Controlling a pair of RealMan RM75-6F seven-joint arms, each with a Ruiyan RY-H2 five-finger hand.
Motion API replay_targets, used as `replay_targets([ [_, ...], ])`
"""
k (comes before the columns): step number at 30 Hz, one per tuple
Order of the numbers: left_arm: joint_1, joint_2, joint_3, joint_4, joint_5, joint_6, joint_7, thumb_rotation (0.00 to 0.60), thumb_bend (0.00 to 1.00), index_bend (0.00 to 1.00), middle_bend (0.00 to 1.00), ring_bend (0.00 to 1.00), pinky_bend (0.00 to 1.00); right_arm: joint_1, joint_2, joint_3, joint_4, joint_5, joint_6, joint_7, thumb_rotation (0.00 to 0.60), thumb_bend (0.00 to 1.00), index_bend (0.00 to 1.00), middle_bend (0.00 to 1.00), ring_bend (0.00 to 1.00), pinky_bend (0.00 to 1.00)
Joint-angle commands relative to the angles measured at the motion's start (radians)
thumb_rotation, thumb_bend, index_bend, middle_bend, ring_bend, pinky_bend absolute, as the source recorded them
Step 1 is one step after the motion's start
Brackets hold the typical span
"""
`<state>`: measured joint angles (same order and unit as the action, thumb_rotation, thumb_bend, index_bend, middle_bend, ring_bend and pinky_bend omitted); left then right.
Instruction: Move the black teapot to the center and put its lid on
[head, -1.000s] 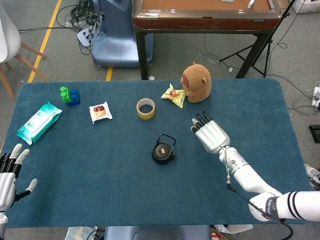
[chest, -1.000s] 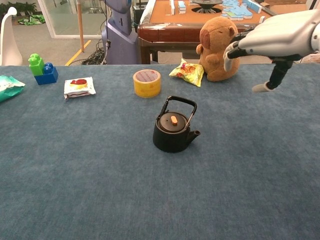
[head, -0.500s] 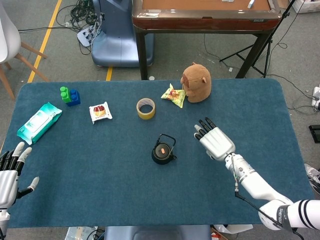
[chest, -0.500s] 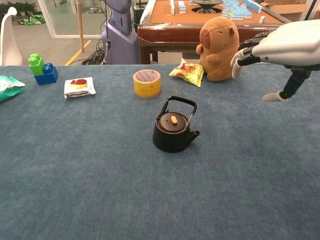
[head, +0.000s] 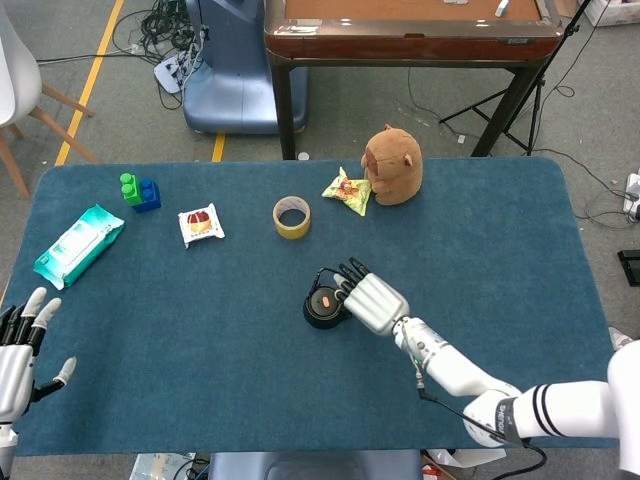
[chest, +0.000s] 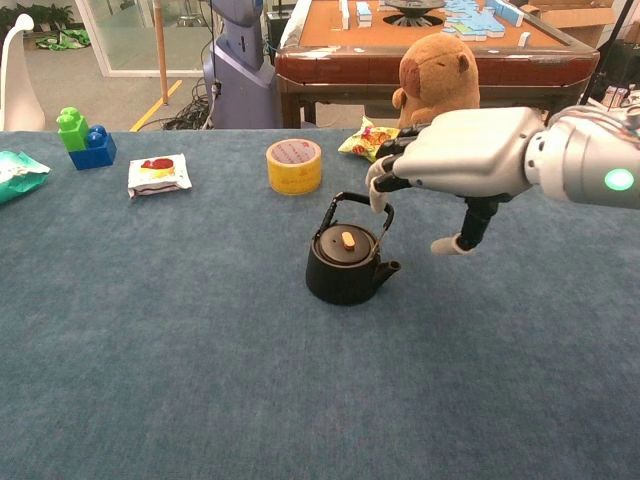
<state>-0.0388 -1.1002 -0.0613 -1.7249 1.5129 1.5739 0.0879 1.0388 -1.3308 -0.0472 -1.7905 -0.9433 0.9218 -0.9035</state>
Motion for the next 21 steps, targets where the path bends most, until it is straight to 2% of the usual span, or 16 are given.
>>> replay_targets([
  [1,0.003,-0.001,0.002,0.001,0.000,0.003,-0.003,0.600,0.27,0.10,0.00,0.00,0.00,0.035,-0.054,0.021,0.036,0.051,-0.011,-0.055,0.600,0.29,0.24,0.11,0.00,0.00],
  [10,0.011,0.000,0.005,0.009,0.003,0.012,-0.016,0.600,0.27,0.10,0.00,0.00,0.00,0.083,-0.142,0.031,0.079,0.108,0.003,-0.136,0.600,0.29,0.24,0.07,0.00,0.00],
  [21,0.012,0.002,0.013,0.017,0.010,0.005,-0.057,0.600,0.27,0.10,0.00,0.00,0.00,0.098,-0.175,0.016,0.105,0.129,0.020,-0.170,0.600,0.29,0.24,0.06,0.00,0.00],
])
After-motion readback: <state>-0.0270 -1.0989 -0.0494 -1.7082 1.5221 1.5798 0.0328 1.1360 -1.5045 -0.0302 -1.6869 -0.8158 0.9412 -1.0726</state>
